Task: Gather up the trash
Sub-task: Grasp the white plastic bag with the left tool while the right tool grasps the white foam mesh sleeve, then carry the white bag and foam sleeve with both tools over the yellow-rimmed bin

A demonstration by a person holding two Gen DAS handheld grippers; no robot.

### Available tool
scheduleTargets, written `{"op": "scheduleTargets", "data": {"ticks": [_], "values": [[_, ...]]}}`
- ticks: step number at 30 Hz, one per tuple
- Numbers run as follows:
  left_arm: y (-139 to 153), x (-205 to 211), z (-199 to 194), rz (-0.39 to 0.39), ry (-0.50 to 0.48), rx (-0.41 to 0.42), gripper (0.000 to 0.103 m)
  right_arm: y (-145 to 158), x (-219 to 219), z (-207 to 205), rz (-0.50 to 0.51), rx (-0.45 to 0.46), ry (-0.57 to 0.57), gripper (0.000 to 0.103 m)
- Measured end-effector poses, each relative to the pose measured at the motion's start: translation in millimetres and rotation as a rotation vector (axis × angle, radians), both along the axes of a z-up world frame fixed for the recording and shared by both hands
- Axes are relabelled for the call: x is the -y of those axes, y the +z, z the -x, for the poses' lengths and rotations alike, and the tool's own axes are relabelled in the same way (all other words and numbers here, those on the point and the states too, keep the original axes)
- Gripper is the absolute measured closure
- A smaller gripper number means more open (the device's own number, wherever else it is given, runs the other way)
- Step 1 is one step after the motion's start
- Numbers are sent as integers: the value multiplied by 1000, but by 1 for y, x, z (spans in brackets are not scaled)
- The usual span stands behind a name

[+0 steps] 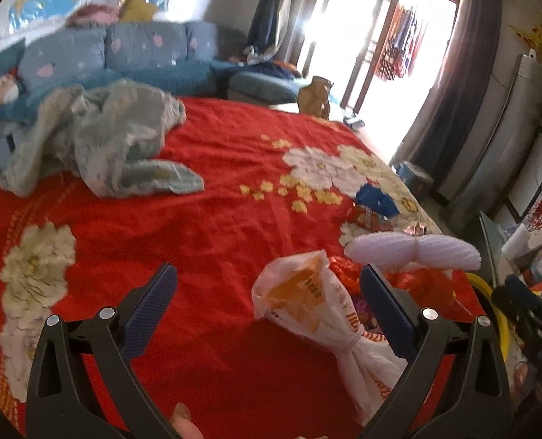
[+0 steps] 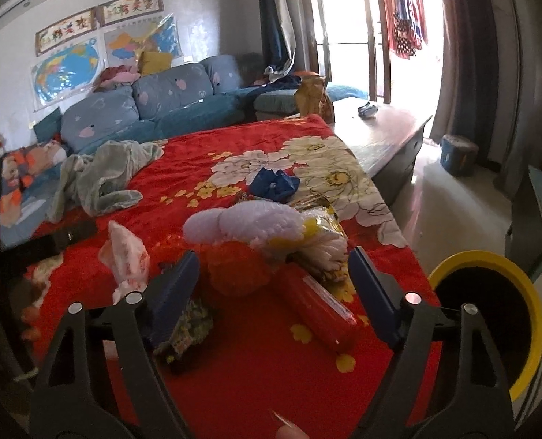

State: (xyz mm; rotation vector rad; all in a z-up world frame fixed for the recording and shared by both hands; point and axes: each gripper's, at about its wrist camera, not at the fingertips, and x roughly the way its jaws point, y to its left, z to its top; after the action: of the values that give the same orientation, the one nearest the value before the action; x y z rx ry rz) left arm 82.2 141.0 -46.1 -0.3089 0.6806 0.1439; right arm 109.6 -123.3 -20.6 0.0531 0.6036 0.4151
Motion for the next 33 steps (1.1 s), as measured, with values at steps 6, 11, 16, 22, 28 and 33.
{"op": "scheduleTargets", "data": {"ticks": [6, 11, 16, 22, 28, 33], "values": [[-22, -1, -18, 51, -26, -61, 6, -1, -4, -24, -27, -39, 9, 41], [-33, -7, -28, 114, -23, -87, 6, -4, -15, -39, -46, -81, 49, 55], [-39, -11, -35, 162, -34, -102, 7, -10, -24, -46, -56, -114, 90, 83], [-41, -14, -35, 200, -53, -106, 21, -9, -27, -37, -54, -86, 112, 90], [-34, -7, -34, 202, -98, -98, 51, -2, -28, -27, -56, -44, 119, 91], [-29, -2, -32, 176, -114, -105, 62, 4, -28, -21, -65, -20, 127, 91]]}}
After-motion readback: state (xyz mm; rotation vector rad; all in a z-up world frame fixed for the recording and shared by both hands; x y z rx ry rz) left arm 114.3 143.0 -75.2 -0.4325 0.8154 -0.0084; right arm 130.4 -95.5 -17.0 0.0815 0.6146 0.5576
